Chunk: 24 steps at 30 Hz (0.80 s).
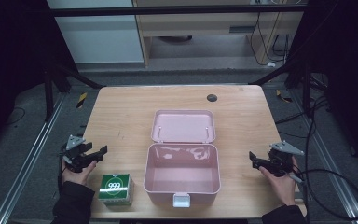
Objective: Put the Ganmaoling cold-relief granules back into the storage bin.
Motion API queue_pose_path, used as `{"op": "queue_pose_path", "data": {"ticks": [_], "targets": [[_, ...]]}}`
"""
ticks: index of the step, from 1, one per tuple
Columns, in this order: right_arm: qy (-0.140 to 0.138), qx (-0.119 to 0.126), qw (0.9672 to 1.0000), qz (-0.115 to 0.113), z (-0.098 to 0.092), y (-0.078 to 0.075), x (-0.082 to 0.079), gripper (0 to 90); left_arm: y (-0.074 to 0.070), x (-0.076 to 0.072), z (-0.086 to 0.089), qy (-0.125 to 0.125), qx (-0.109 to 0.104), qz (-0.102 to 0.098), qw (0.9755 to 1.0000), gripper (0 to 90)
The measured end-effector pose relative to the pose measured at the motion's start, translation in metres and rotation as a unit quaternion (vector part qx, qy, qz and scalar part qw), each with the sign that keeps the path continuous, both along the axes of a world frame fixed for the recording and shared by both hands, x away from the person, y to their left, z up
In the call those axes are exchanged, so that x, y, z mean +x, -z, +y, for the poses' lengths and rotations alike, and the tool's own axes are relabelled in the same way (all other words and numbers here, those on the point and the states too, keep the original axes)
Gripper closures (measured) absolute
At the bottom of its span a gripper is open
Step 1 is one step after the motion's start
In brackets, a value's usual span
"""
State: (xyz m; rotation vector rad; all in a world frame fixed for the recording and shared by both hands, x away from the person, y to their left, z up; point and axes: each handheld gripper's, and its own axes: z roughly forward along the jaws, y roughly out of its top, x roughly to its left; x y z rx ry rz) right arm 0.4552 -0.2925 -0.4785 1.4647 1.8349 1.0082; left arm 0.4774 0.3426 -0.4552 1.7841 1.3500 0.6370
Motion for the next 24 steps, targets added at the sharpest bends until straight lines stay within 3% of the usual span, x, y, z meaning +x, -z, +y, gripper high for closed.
{"op": "queue_pose_path", "data": {"ticks": [2,5,10,16,20,21,24], "targets": [[0.002,0.003,1.0,-0.004,-0.002,-0.001,-0.003,7.5,-0.005,-0.001,0.0,0.015,0.013,-0.002,0.9998,32.6],[0.0,-0.001,1.0,-0.003,-0.002,0.001,-0.006,7.5,-0.011,-0.002,0.001,0.03,0.016,-0.007,0.9994,32.7],[-0.005,-0.01,0.9999,0.001,-0.002,0.003,-0.006,6.7,-0.024,-0.006,0.006,0.054,-0.004,-0.012,0.9985,33.1],[-0.004,-0.01,0.9999,0.001,-0.002,0.004,-0.006,6.4,-0.035,-0.008,0.007,0.084,-0.002,-0.008,0.9964,29.1],[-0.005,-0.015,0.9999,0.002,-0.002,0.005,-0.006,5.6,-0.044,-0.011,0.006,0.111,0.002,-0.013,0.9938,28.4],[-0.006,-0.014,0.9999,-0.001,-0.002,0.006,-0.006,5.5,-0.048,-0.013,0.006,0.124,0.017,-0.012,0.992,27.2],[-0.006,-0.011,0.9999,-0.002,-0.003,0.006,-0.006,5.4,-0.054,-0.015,0.005,0.14,0.034,-0.009,0.9895,25.4]]}}
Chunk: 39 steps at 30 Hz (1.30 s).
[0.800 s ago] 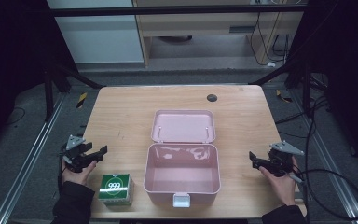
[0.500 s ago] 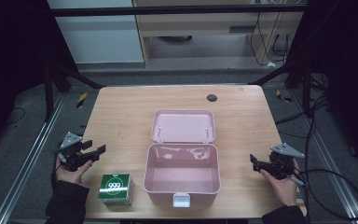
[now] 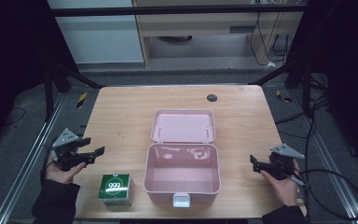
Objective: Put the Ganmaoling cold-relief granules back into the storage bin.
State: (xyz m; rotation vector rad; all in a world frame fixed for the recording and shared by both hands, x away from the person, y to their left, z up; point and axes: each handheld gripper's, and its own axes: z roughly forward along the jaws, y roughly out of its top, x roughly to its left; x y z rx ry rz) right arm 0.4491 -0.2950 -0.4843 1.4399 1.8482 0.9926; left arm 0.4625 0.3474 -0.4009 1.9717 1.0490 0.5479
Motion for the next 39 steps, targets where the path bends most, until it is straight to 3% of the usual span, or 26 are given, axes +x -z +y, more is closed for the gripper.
{"op": "queue_pose_path", "data": {"ticks": [9,12,19,20,21,22,23,25,26,28,29,30,31,32,33,34,35,39], "targets": [[-0.005,-0.002,1.0,0.001,0.001,0.002,0.001,4.9,-0.013,-0.003,-0.003,0.056,0.018,0.008,0.9983,22.1],[-0.006,-0.003,1.0,0.001,0.001,0.002,0.001,4.9,-0.018,-0.004,-0.004,0.077,0.029,0.008,0.9966,21.0],[-0.011,-0.007,0.9999,0.002,0.001,0.003,0.001,4.7,-0.029,-0.008,-0.012,0.136,0.062,0.018,0.9886,19.7],[-0.011,-0.007,0.9999,0.002,0.001,0.003,0.001,4.7,-0.029,-0.008,-0.012,0.136,0.062,0.018,0.9886,19.2],[-0.011,-0.006,0.9999,0.003,0.001,0.003,0.001,4.6,-0.03,-0.008,-0.014,0.143,0.067,0.017,0.9873,18.5],[-0.012,-0.006,0.9999,0.003,0.001,0.003,0.001,4.6,-0.033,-0.009,-0.016,0.16,0.077,0.02,0.984,18.1],[-0.012,-0.006,0.9999,0.003,0.001,0.003,0.001,4.6,-0.033,-0.009,-0.016,0.16,0.077,0.02,0.984,17.8],[-0.012,-0.006,0.9999,0.003,0.001,0.003,0.001,4.5,-0.035,-0.01,-0.019,0.175,0.083,0.023,0.9808,17.7],[-0.013,-0.007,0.9999,0.003,0.001,0.003,0.001,4.5,-0.037,-0.01,-0.021,0.191,0.088,0.028,0.9772,17.2],[-0.014,-0.009,0.9998,0.003,0.001,0.003,0.001,4.4,-0.038,-0.011,-0.025,0.206,0.098,0.031,0.9732,16.6],[-0.015,-0.01,0.9998,0.003,0.001,0.003,0.001,4.4,-0.038,-0.011,-0.025,0.206,0.098,0.031,0.9732,16.2],[-0.015,-0.01,0.9998,0.003,0.001,0.003,0.001,4.4,-0.039,-0.011,-0.026,0.213,0.104,0.032,0.9709,16.2],[-0.016,-0.012,0.9998,0.004,0.001,0.004,0.002,4.3,-0.04,-0.012,-0.029,0.226,0.114,0.035,0.9667,15.7],[-0.016,-0.013,0.9998,0.004,0.001,0.004,0.002,4.2,-0.041,-0.012,-0.03,0.232,0.118,0.037,0.9647,15.5],[-0.016,-0.013,0.9998,0.004,0.001,0.004,0.002,4.2,-0.041,-0.012,-0.03,0.232,0.118,0.037,0.9647,15.4],[-0.016,-0.012,0.9998,0.005,0.002,0.004,0.001,4.1,-0.042,-0.012,-0.031,0.243,0.124,0.041,0.9611,15.0],[-0.016,-0.012,0.9998,0.005,0.002,0.004,0.001,4.1,-0.042,-0.012,-0.031,0.243,0.124,0.041,0.9611,14.6],[-0.017,-0.011,0.9998,0.007,0.002,0.004,0.001,3.9,-0.045,-0.014,-0.035,0.263,0.145,0.048,0.9526,13.5]]}}
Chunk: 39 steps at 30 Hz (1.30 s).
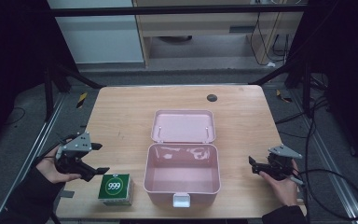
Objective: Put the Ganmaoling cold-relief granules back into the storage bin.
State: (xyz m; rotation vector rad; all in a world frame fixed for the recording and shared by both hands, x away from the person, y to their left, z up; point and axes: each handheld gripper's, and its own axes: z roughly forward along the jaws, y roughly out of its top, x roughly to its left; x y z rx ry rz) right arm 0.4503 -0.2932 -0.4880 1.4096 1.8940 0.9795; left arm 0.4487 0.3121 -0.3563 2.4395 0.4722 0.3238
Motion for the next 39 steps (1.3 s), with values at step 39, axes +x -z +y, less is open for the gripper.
{"op": "queue_pose_path", "data": {"ticks": [39], "targets": [[-0.011,-0.009,0.9998,0.015,0.002,0.003,0.002,2.1,0.023,-0.015,-0.04,0.116,0.106,0.031,0.9871,5.9]]}}
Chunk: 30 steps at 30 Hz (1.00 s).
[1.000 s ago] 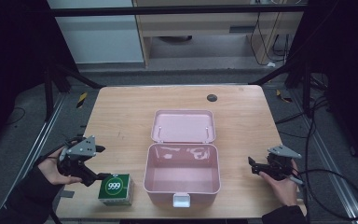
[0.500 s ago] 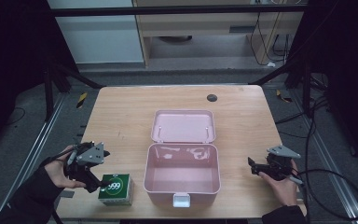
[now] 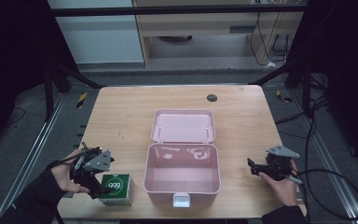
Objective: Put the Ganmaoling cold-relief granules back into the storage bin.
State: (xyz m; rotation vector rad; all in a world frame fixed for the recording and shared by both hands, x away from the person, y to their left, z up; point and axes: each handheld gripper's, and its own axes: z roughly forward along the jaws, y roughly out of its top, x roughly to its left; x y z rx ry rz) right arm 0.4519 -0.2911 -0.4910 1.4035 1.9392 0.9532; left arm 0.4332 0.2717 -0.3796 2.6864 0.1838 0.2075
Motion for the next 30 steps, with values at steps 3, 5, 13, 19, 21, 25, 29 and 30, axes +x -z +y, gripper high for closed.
{"op": "queue_pose_path", "data": {"ticks": [3,5,13,19,21,25,29,30], "targets": [[0.0,0.001,1.0,0.003,0.001,0.0,0.0,2.0,0.001,-0.001,-0.002,0.002,0.002,0.0,1.0,5.4],[-0.002,-0.001,1.0,0.003,0.0,0.001,0.001,1.9,0.002,-0.001,-0.004,0.008,0.008,0.0,0.9999,4.8],[-0.003,-0.001,1.0,0.009,0.001,0.001,0.001,1.6,0.006,-0.002,-0.009,0.016,0.019,0.004,0.9997,4.2],[-0.003,0.0,0.9999,0.013,0.001,0.002,0.001,1.2,0.012,-0.003,-0.011,0.023,0.038,0.01,0.999,3.7],[-0.005,0.0,0.9999,0.015,0.001,0.002,0.001,1.1,0.015,-0.003,-0.011,0.023,0.041,0.013,0.9988,3.7],[-0.006,-0.004,0.9998,0.017,0.001,0.003,0.002,1.0,0.019,-0.003,-0.011,0.023,0.044,0.015,0.9986,3.8],[-0.005,-0.004,0.9998,0.017,0.002,0.002,0.001,1.0,0.021,-0.004,-0.011,0.027,0.045,0.018,0.9984,3.8],[-0.005,-0.003,0.9998,0.018,0.002,0.002,0.001,0.9,0.023,-0.005,-0.012,0.03,0.048,0.02,0.9982,3.9]]}}
